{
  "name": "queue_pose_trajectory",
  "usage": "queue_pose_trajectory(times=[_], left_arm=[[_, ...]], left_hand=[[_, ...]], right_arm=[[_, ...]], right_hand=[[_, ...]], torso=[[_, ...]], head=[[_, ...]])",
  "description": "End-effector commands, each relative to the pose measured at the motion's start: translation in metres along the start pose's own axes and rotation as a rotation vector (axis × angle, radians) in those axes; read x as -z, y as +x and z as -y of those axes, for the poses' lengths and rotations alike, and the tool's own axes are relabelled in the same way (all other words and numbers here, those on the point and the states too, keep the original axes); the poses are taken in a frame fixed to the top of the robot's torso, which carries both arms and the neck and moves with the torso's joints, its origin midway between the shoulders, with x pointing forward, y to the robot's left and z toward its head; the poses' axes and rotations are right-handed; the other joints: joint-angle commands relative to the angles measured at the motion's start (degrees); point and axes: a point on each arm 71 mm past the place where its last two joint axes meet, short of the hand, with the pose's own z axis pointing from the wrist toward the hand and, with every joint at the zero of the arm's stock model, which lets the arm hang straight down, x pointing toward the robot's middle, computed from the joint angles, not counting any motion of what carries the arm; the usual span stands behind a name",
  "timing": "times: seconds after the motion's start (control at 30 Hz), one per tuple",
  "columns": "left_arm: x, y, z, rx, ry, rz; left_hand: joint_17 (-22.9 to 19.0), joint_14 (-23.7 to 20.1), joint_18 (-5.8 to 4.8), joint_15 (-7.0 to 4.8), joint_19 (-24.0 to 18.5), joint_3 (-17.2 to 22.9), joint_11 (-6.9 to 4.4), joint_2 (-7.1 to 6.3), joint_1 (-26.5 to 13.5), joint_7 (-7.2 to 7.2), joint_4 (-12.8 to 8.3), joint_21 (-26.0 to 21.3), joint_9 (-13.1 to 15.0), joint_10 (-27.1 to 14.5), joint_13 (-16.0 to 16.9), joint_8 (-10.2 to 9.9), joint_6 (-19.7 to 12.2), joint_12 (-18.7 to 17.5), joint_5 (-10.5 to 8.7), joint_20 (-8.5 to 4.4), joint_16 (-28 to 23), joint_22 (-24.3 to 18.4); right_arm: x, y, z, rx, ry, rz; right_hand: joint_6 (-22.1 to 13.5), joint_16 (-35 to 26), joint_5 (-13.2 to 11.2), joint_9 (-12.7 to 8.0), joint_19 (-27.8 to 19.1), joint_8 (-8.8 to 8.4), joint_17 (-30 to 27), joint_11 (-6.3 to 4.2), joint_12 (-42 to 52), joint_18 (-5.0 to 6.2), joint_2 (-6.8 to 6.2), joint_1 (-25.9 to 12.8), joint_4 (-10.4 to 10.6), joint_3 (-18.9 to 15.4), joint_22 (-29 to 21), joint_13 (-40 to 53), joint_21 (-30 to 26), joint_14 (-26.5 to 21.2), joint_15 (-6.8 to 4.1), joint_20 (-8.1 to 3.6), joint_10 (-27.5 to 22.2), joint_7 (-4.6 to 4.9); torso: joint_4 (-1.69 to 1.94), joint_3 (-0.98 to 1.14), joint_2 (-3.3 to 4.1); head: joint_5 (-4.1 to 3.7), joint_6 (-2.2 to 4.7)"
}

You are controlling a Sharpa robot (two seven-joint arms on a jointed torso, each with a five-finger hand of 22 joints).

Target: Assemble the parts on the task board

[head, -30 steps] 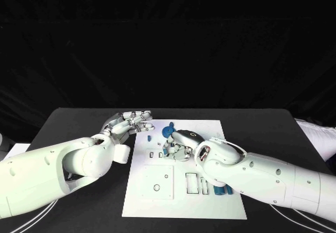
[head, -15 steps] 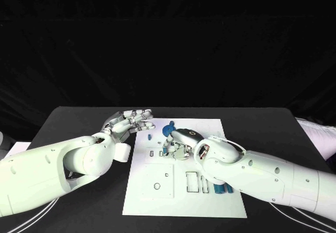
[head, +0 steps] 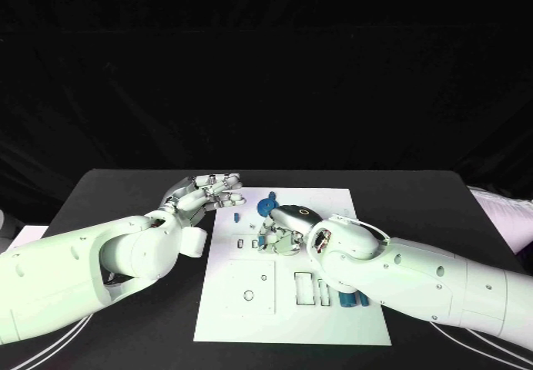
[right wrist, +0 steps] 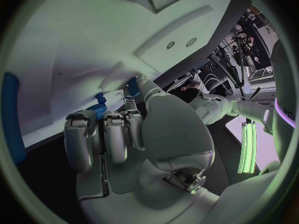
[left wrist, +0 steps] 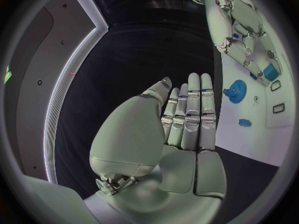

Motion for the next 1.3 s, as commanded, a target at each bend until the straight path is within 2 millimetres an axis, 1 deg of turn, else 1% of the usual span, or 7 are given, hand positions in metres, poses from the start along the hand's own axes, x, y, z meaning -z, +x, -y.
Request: queue_pose_trajectory(times=[0.03,0.57,0.73,0.97,1.13,1.23,1.3], left_arm=[[0.0,0.003,0.001,0.011,0.005,-0.022],[0.0,0.003,0.0,0.012,0.002,-0.024],[0.0,0.003,0.0,0.012,0.001,-0.025],[-0.001,0.002,0.0,0.007,-0.001,-0.029],[-0.001,0.003,0.0,-0.078,0.003,-0.059],[-0.002,0.002,-0.001,-0.117,-0.007,-0.06],[-0.003,0.001,-0.003,-0.156,-0.037,-0.068]], left_hand=[[0.1,-0.3,-0.02,0.24,-0.4,0.4,-0.11,-0.04,0.1,0.32,-0.1,0.3,0.0,-0.3,-0.1,-0.3,-0.2,-0.3,-0.16,0.16,-0.3,0.1],[0.1,-0.4,-0.03,0.27,-0.4,0.5,-0.07,-0.15,-0.1,0.36,-0.1,0.3,0.0,-0.4,-0.1,-0.3,-0.3,-0.3,-0.17,0.18,-0.4,0.1],[0.1,-0.4,-0.03,0.27,-0.4,0.5,-0.07,-0.15,-0.1,0.36,-0.1,0.3,0.0,-0.4,-0.1,-0.3,-0.3,-0.3,-0.17,0.18,-0.4,0.1],[0.3,-0.2,0.0,0.22,-0.4,0.8,-0.15,-0.1,-0.2,0.28,-0.3,0.4,0.0,-0.3,-0.1,-0.2,-0.1,-0.2,-0.16,0.17,-0.4,0.1],[1.8,2.6,0.27,-1.02,0.7,1.4,-1.77,-0.69,-1.8,-1.42,-0.2,2.0,0.4,4.1,0.2,1.0,3.1,0.8,-0.25,-0.48,0.8,0.9],[3.7,6.8,0.43,-2.5,3.6,1.3,-3.31,-1.21,-2.6,-2.48,-0.1,4.3,0.5,8.4,1.0,1.2,4.2,2.3,-0.36,-1.67,3.4,2.0],[6.9,11.9,0.35,-4.11,7.2,0.6,-4.77,-1.98,-4.2,-3.65,0.4,7.2,0.5,12.0,1.9,1.2,5.0,3.7,-0.4,-3.19,7.9,3.5]], right_arm=[[0.002,0.01,0.008,0.037,0.051,-0.064],[0.002,0.006,0.007,0.024,0.054,0.009],[0.002,0.002,0.004,0.006,0.031,0.064],[0.013,-0.008,-0.01,-0.084,-0.09,0.182],[0.027,-0.028,-0.008,-0.271,-0.19,0.25],[0.037,-0.042,-0.001,-0.347,-0.197,0.252],[0.048,-0.058,0.009,-0.409,-0.177,0.245]], right_hand=[[-0.8,0.2,0.1,-0.1,4.7,-0.54,15.1,0.46,-0.4,-0.27,-0.57,-0.3,0.0,-0.5,12.9,11.4,-0.3,6.1,0.51,0.36,2.9,0.36],[-7.0,0.2,-1.1,-1.0,4.2,-1.29,15.1,2.09,-7.3,-0.05,-3.26,-3.7,3.2,-4.6,12.0,7.8,-0.8,6.1,1.97,1.77,-0.2,2.09],[-7.6,0.2,-1.3,-1.0,4.3,-1.25,15.1,2.22,-7.6,-0.07,-3.52,-3.9,4.2,-5.4,12.0,7.6,-0.8,6.1,2.09,1.9,-0.3,2.21],[-7.5,0.2,1.0,-0.7,4.3,-0.93,15.1,2.18,-7.7,-0.08,-3.08,-2.7,5.0,-5.7,12.1,7.4,-0.7,6.1,2.1,1.98,-0.4,2.16],[-8.5,0.2,3.6,-0.9,4.3,-1.26,15.1,2.34,-7.8,-0.05,-2.88,-1.4,4.9,-6.0,12.0,7.3,-0.8,6.1,2.18,1.99,-0.5,2.41],[-8.5,0.2,3.9,-0.8,4.1,-1.13,15.1,2.4,-8.3,0.03,-3.14,-1.5,5.0,-6.6,11.7,7.0,-1.0,6.1,2.25,2.06,-0.7,2.43],[-8.1,0.2,4.9,-0.7,3.9,-0.89,15.0,2.34,-8.7,0.11,-2.97,-1.0,4.8,-7.0,11.3,6.8,-1.2,6.1,2.23,2.08,-1.0,2.36]], torso=[[-0.01,0.0,0.03],[-0.01,-0.03,0.02],[0.01,0.02,0.04],[0.11,0.08,-0.04],[-0.14,-0.01,-0.05],[-0.15,-0.04,-0.16],[-0.24,-0.09,-0.2]], head=[[0.09,-0.01],[0.05,0.16],[0.0,0.22],[0.01,0.42],[0.07,0.55],[-0.01,0.68],[0.03,0.67]])
